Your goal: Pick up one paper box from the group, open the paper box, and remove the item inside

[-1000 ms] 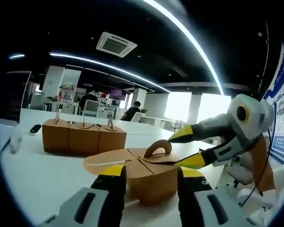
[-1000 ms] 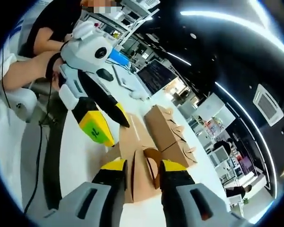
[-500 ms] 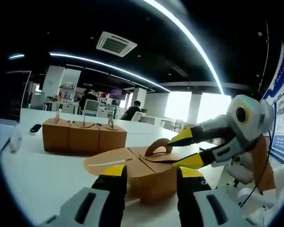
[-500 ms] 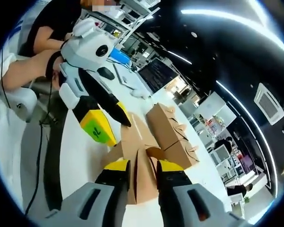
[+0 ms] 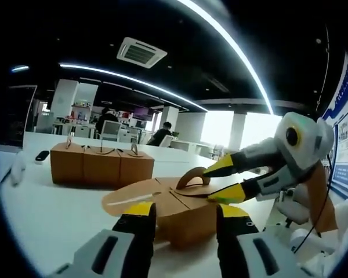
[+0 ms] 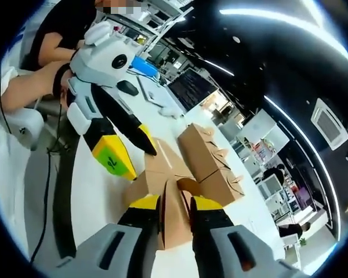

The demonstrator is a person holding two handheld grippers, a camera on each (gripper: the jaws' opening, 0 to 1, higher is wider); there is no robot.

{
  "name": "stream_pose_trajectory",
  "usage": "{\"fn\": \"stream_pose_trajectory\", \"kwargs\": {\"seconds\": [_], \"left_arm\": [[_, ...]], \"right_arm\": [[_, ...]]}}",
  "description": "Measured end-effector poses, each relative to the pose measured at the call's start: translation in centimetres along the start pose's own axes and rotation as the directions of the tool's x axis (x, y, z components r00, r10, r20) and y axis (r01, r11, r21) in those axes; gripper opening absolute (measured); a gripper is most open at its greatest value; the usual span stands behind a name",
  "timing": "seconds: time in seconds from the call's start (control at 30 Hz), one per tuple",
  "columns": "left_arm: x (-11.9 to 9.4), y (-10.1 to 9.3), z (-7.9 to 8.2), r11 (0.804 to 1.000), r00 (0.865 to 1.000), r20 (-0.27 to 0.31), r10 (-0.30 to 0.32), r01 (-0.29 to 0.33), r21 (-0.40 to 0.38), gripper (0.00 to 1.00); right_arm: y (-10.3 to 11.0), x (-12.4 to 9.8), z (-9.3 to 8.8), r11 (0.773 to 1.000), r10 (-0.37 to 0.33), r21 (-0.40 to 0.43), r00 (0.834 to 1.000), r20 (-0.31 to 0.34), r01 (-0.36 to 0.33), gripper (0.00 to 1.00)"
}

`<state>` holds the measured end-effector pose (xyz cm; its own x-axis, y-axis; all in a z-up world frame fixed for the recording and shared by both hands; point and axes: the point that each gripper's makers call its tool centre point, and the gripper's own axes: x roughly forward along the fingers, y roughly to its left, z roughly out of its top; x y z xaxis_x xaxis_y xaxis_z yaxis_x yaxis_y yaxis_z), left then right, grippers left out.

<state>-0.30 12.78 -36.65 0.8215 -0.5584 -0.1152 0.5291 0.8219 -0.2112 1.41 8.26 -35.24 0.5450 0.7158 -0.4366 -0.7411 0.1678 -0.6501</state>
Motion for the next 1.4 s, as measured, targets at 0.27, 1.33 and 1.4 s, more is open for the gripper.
{"fn": "stream_pose_trajectory", "kwargs": {"seconds": [0.27, 1.33, 1.4], "left_arm": [[0.0, -0.1, 0.1, 1.0, 1.0, 0.001, -0.002, 0.002, 0.002, 0.43], [0.1, -0.1, -0.4, 1.0, 1.0, -0.007, 0.003, -0.003, 0.006, 0.41], [0.0, -0.1, -0.4, 1.0, 1.0, -0.009, 0.004, -0.004, 0.007, 0.41]], "right_arm": [[0.6, 0.2, -0.4, 0.999, 0.02, 0.025, 1.0, -0.001, -0.02, 0.06], [-0.5, -0.7, 0.4, 0.979, 0.013, 0.199, 0.993, 0.117, -0.036, 0.03], [-0.7, -0.9, 0.3, 0.977, 0.008, 0.213, 0.992, 0.125, -0.035, 0.03]]}}
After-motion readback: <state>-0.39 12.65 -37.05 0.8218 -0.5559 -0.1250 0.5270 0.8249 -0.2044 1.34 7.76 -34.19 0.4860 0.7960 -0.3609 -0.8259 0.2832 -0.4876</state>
